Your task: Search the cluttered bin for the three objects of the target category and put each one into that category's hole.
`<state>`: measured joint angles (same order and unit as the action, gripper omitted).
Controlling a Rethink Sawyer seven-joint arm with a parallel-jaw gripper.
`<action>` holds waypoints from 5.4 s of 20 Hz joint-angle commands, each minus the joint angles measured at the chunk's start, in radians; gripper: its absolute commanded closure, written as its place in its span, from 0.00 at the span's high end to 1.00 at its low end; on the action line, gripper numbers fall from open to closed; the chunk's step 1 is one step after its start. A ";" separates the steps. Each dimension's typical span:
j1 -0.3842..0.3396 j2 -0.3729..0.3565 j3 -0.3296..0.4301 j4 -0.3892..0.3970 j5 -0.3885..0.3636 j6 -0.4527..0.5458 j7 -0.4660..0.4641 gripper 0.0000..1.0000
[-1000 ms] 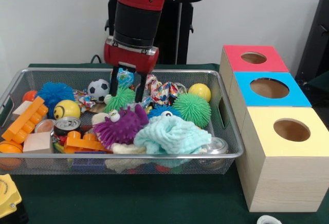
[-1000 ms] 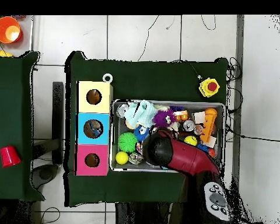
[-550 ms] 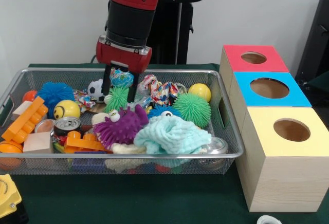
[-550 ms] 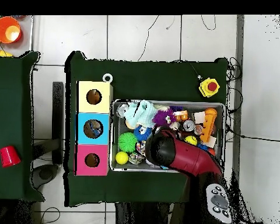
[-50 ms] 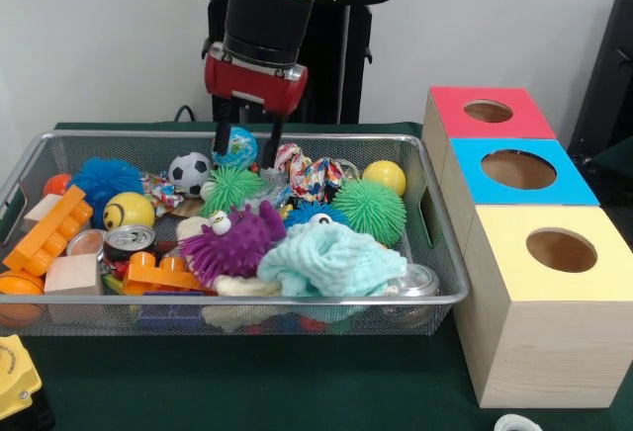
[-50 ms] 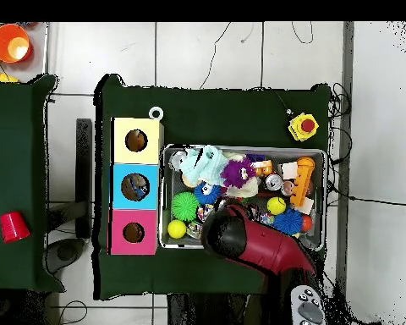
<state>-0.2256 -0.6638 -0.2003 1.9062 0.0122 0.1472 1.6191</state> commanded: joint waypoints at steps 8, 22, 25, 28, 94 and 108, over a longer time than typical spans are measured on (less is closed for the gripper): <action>-0.010 0.057 0.087 0.105 0.042 -0.129 0.250 1.00; 0.040 0.099 0.120 0.122 0.106 -0.218 0.301 1.00; 0.046 0.117 0.125 0.117 0.118 -0.241 0.303 1.00; 0.052 0.138 0.122 0.106 0.121 -0.268 0.296 1.00; 0.434 -0.309 -0.070 0.245 0.340 0.143 0.373 0.00; 0.509 -0.218 -0.118 0.069 0.361 0.262 0.374 0.00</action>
<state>0.3094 -0.9411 -0.2897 2.0755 0.3374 0.3020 1.7359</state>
